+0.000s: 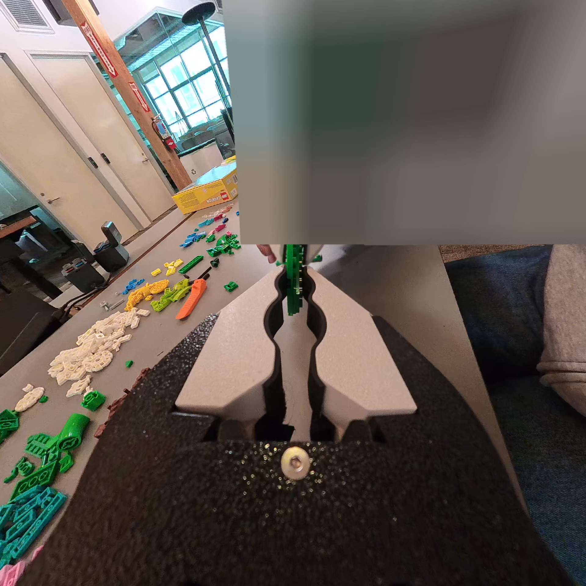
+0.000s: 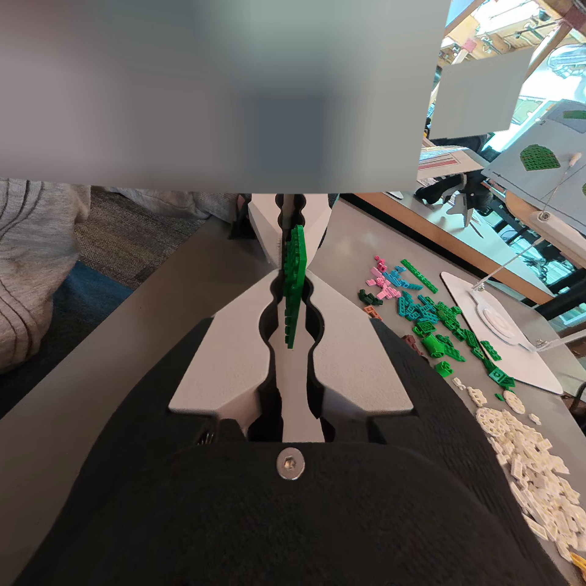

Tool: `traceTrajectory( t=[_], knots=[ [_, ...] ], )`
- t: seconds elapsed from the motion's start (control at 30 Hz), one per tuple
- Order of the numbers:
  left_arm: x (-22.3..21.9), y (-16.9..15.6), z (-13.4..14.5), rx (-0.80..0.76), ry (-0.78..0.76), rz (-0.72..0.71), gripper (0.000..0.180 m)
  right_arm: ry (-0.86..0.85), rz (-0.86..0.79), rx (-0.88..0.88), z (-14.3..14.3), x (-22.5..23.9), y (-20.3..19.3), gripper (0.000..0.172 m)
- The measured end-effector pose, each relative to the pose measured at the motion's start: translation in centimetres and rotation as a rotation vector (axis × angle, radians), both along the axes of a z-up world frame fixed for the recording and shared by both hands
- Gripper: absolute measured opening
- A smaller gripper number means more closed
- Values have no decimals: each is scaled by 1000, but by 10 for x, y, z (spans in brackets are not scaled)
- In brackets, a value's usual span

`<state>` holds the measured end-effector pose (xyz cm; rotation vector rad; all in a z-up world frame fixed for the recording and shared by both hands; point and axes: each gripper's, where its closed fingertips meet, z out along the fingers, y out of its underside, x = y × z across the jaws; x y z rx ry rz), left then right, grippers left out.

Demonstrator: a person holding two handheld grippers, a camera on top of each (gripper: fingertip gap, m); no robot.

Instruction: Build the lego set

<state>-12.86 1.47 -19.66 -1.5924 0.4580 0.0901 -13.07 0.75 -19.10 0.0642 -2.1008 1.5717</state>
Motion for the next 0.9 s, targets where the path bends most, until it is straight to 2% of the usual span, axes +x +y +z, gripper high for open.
traceTrajectory(
  t=[0.33,0.4,0.43,0.57,0.7,0.77,0.87,0.9],
  knots=[
    [0,0,1,7,-6,-6,5,-3,2,-6,1,0,-1,8],
    [0,-1,2,10,-12,-7,5,-1,-6,-7,1,-1,0,20],
    [0,-1,2,13,-15,-8,5,-6,1,5,-1,0,0,20],
    [1,-1,1,11,-11,-12,5,-14,8,2,-2,0,0,7],
    [-1,0,2,21,7,7,5,-70,3,-5,-1,-2,0,6],
    [-7,1,4,48,19,64,8,-108,-30,-43,2,-8,3,6],
    [-29,3,7,100,128,246,35,-218,-110,-171,11,-23,13,6],
    [-35,3,4,88,175,295,35,-293,-136,-200,10,-28,18,6]
  ],
)
